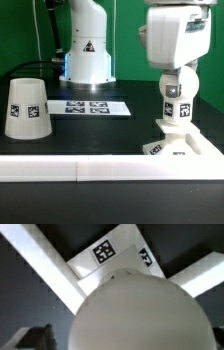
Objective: Assemble lamp
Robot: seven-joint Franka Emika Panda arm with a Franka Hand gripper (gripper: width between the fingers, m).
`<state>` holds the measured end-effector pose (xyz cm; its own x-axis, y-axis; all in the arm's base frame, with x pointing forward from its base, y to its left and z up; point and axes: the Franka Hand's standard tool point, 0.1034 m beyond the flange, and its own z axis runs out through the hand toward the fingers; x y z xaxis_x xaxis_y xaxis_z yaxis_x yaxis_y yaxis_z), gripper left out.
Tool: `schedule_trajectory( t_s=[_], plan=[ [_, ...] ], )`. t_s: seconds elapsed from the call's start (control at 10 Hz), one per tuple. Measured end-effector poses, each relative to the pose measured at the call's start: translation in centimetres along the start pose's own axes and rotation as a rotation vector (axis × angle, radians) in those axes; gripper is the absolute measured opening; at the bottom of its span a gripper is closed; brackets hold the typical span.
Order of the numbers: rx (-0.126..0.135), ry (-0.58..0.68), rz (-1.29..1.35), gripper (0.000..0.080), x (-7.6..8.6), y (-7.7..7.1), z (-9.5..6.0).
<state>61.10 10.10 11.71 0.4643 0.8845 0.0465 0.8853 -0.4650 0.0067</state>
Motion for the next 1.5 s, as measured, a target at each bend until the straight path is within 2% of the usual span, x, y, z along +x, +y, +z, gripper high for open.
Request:
schedule_trajectory(
  t_s=[0.1, 0.2, 0.7, 0.9, 1.2, 1.5],
  plan=[
    [-0.001, -0.002, -0.016, 0.0699, -0.15, 0.10, 0.01],
    [-0.001, -0.002, -0.003, 0.0584, -0.17, 0.11, 0.02],
    [-0.001, -0.002, 0.065, 0.0576, -0.31, 0.20, 0.02],
    [-0.015, 0.011, 0.333, 0.0576, -0.31, 0.26, 0.08],
    [-0.024, 0.029, 0.592, 0.0577, -0.22, 0.38, 0.11],
    [-0.023, 0.035, 0.823, 0.0578, -0.13, 0.41, 0.07]
  ],
)
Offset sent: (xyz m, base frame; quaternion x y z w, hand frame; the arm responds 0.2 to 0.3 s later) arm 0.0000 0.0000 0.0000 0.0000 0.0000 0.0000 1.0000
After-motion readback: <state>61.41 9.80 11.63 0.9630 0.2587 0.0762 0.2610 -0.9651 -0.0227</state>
